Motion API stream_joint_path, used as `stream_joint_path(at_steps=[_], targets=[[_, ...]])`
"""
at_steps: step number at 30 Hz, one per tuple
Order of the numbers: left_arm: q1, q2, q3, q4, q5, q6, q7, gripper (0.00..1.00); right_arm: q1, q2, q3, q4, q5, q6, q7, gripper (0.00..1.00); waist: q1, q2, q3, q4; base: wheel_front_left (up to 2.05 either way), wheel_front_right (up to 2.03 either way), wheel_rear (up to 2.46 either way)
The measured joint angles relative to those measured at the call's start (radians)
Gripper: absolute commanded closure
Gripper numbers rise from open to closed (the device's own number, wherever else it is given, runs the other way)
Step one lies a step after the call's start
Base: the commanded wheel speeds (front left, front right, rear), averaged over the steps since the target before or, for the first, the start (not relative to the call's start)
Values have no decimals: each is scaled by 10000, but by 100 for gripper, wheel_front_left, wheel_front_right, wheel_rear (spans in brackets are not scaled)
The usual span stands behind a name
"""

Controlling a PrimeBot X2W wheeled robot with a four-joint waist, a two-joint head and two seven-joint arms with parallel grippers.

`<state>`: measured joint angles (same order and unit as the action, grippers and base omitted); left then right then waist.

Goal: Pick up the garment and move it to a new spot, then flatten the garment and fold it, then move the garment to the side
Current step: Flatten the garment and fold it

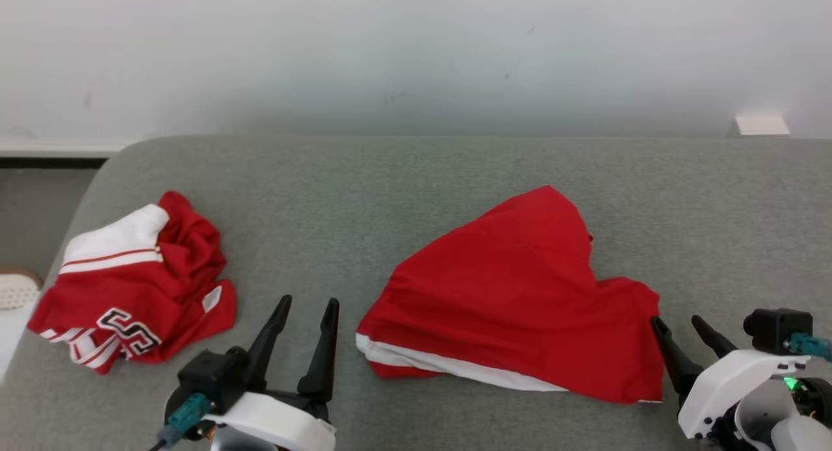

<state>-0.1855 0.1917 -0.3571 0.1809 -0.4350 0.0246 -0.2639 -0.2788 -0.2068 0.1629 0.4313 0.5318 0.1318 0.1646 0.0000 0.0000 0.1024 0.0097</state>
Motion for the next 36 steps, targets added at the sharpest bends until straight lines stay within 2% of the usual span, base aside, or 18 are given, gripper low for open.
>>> stream_joint_path(at_steps=[9,10,11,12,13,14,15,21,28,29,30,31,32,36], targets=[[25,-495,627,295,493,-522,0,0,-718,-151,389,1672,920,0,629,0,0,0,244,810,0,0,0],[26,-537,688,316,520,-571,0,0,-786,-157,420,1764,978,0,575,6,0,0,270,877,0,0,0],[25,-579,759,334,573,-610,0,0,-850,-169,462,1848,1037,0,504,27,0,0,301,932,0,0,0],[25,-621,823,349,614,-650,0,0,-891,-178,529,1900,1103,0,439,39,0,0,330,978,0,0,0],[25,-662,890,376,637,-692,0,0,-907,-209,606,1937,1183,0,324,72,0,0,349,1018,0,0,0],[25,-706,941,391,662,-731,0,0,-926,-234,690,1967,1223,0,176,89,0,0,361,1046,0,0,0],[25,-746,988,408,688,-769,0,0,-955,-255,752,1998,1233,0,17,100,0,0,365,1065,0,0,0],[25,-905,1241,472,978,-953,0,0,-1312,-479,855,2054,1488,0,-604,100,0,0,367,1084,0,0,0],[-126,-1116,1313,460,1131,-1168,0,0,-2265,-686,871,2374,2174,0,-268,100,1,0,779,1195,0,0,0],[-151,-1126,1329,476,1156,-1183,0,0,-2403,-686,857,2535,2288,0,-109,90,0,0,842,1222,0,0,0],[-173,-1137,1342,493,1175,-1212,0,0,-2516,-713,894,2723,2343,0,58,86,1,0,892,1255,0,0,0],[-188,-1156,1356,500,1197,-1225,0,0,-2591,-752,938,2867,2347,0,121,71,1,0,935,1289,0,0,0],[-206,-1181,1361,520,1216,-1258,0,0,-2679,-779,959,3030,2347,0,115,0,1,0,967,1322,0,0,0],[-220,-1248,1459,614,1254,-1298,0,0,-2940,-780,1022,3411,2351,0,-240,0,1,0,904,1364,0,0,0]])
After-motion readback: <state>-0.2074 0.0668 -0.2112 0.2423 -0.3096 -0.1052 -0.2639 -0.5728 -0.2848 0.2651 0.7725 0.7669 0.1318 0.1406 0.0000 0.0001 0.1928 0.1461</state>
